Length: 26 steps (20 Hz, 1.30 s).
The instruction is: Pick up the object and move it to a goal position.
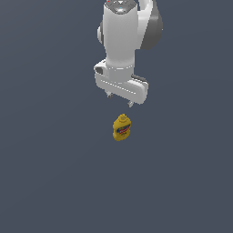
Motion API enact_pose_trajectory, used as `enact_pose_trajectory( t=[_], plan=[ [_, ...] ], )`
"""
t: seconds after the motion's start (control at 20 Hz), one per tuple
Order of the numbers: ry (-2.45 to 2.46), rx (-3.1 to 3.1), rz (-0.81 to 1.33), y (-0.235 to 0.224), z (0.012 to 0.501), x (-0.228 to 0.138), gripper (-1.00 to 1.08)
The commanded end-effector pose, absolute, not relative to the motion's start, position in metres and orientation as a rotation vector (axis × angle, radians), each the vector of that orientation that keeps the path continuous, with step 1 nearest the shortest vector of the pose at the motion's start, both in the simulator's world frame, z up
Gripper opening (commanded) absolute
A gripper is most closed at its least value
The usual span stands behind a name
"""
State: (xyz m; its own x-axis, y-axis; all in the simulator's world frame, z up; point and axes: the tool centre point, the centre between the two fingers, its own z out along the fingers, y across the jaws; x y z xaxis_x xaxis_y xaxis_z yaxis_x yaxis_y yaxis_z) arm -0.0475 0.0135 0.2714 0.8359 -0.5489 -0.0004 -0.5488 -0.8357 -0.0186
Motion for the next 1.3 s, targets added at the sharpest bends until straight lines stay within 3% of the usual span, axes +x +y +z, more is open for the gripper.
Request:
enact_pose_trajectory(
  t=[0.0,1.25],
  plan=[
    [0.987,-2.965,-0.006,0.015,0.266,-0.046,1.0],
    [1.716,-2.63,0.0,0.028,0.224,-0.035,1.0]
  ],
)
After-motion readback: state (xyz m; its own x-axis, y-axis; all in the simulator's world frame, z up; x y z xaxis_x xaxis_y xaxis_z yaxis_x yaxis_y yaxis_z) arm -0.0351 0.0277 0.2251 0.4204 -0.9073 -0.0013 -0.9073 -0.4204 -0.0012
